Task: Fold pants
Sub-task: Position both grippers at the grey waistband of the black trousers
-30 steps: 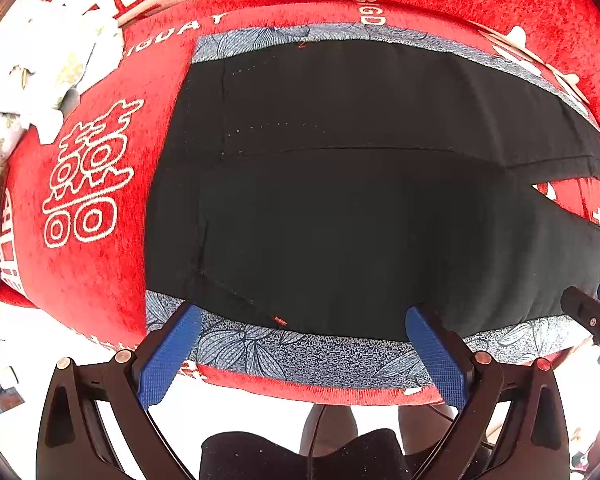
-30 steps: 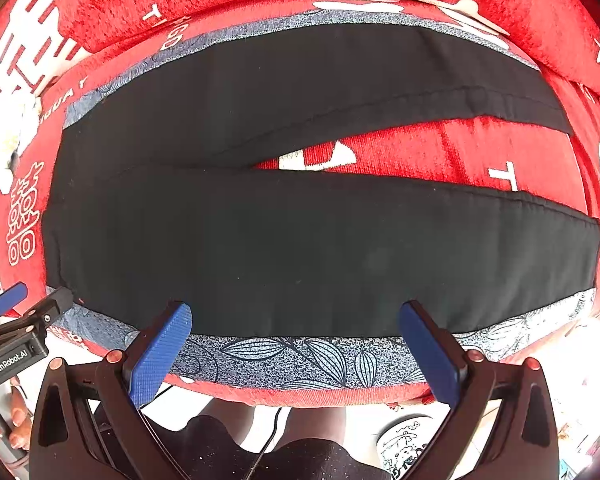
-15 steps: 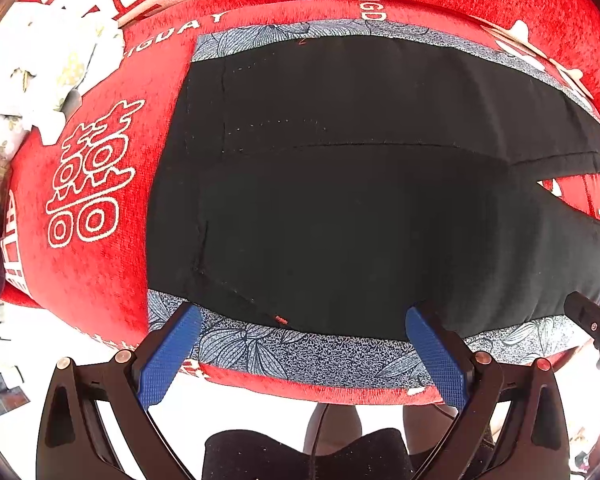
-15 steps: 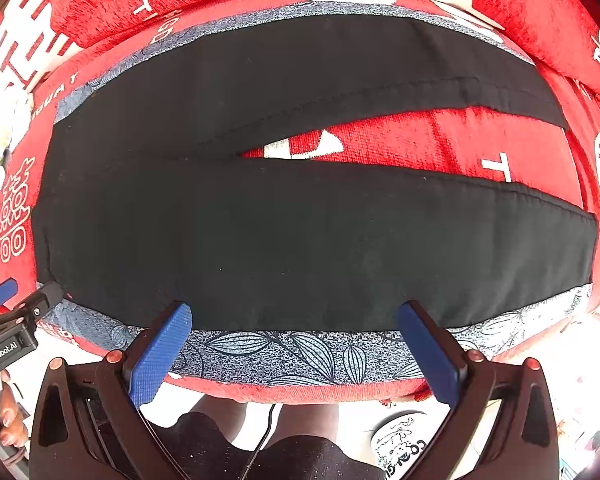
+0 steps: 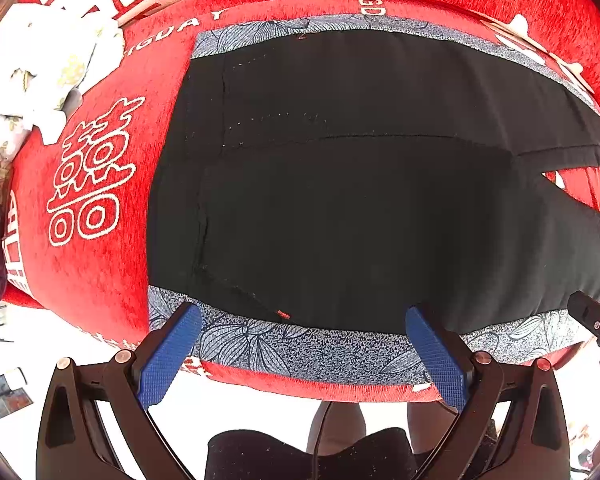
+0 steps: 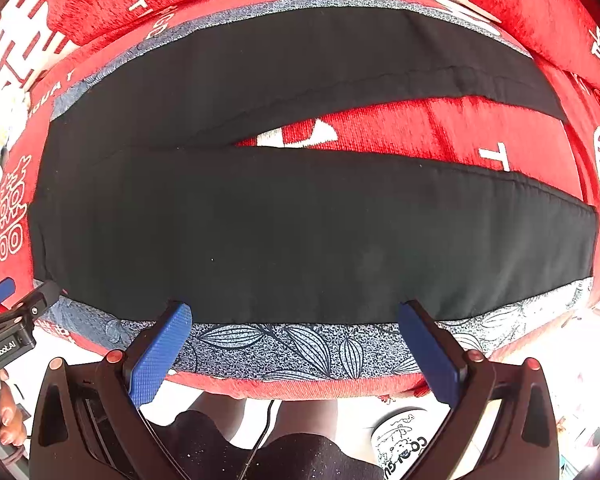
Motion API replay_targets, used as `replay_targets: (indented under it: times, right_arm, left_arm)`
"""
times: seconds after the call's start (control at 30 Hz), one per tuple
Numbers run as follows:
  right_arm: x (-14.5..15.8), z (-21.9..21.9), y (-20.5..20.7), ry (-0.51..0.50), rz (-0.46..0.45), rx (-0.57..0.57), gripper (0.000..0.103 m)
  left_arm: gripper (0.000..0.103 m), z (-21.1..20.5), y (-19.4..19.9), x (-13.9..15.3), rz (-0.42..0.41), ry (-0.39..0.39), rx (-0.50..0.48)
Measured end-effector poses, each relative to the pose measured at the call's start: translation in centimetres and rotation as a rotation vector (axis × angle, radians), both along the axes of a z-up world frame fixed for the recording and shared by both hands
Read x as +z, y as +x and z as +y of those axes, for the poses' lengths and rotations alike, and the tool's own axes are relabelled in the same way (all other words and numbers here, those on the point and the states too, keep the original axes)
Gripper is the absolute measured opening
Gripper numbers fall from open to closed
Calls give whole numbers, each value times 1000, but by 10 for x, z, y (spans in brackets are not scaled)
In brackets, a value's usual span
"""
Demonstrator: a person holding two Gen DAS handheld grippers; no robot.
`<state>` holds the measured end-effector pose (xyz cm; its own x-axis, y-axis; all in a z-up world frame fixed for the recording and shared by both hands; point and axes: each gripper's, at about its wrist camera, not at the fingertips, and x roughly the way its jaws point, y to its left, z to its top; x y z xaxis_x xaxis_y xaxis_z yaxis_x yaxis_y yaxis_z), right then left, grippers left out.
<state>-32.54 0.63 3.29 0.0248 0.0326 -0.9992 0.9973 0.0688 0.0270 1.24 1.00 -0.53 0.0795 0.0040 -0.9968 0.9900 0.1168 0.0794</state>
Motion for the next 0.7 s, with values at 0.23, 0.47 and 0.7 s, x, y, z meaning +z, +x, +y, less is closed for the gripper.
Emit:
replay_targets:
  times: [0.23,0.47,0.7]
  right_arm:
    - [0,3,2,22,10,5,103]
    - [-1,4,6,22,11,9,103]
    - [-2,3,9,6,9,13,103]
  left_arm:
    - [103,3,3,-1,-1,-1,3]
    - [103,5,5,-2,-1,1,10]
    - [103,5,5,-2,-1,-2,9]
